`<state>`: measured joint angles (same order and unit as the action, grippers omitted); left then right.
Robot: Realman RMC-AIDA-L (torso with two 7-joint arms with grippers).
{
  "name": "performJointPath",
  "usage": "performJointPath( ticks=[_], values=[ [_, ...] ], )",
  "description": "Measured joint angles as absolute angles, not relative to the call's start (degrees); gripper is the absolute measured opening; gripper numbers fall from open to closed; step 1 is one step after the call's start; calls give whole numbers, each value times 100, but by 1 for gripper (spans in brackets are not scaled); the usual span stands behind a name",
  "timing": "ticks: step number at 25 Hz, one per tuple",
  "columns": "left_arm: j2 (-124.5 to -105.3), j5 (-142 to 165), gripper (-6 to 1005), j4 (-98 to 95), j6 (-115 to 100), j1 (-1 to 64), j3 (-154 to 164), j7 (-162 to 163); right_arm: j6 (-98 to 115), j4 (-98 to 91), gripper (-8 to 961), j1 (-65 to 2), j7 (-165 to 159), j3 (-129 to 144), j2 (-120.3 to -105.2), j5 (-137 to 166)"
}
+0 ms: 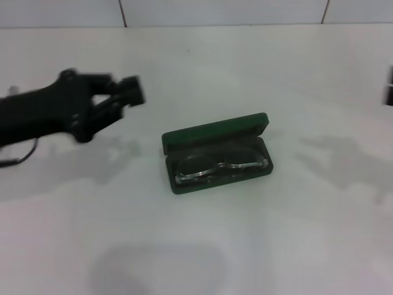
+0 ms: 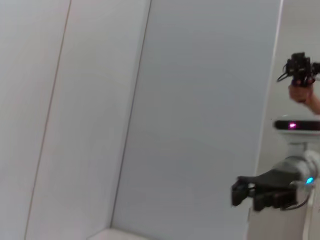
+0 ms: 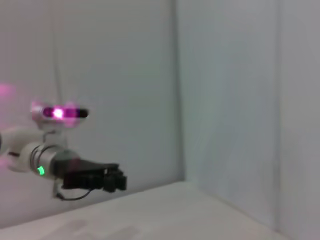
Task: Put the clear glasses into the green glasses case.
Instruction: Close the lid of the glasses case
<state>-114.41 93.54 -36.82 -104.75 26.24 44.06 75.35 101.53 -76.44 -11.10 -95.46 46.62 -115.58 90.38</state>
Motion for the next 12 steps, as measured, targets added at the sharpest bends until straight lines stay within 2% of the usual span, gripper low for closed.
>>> performJointPath(
  ticks=[6, 12],
  values=[
    [-11601, 9654, 192, -3655, -9587, 3126, 4437, 7721, 10617, -6215, 324, -1087, -8787, 3256, -11542, 9214],
    [-11930, 10483, 193, -3702, -8592, 3644, 4520, 7859, 10883, -5257, 325, -943, -8280, 2622, -11486, 9217]
  ],
)
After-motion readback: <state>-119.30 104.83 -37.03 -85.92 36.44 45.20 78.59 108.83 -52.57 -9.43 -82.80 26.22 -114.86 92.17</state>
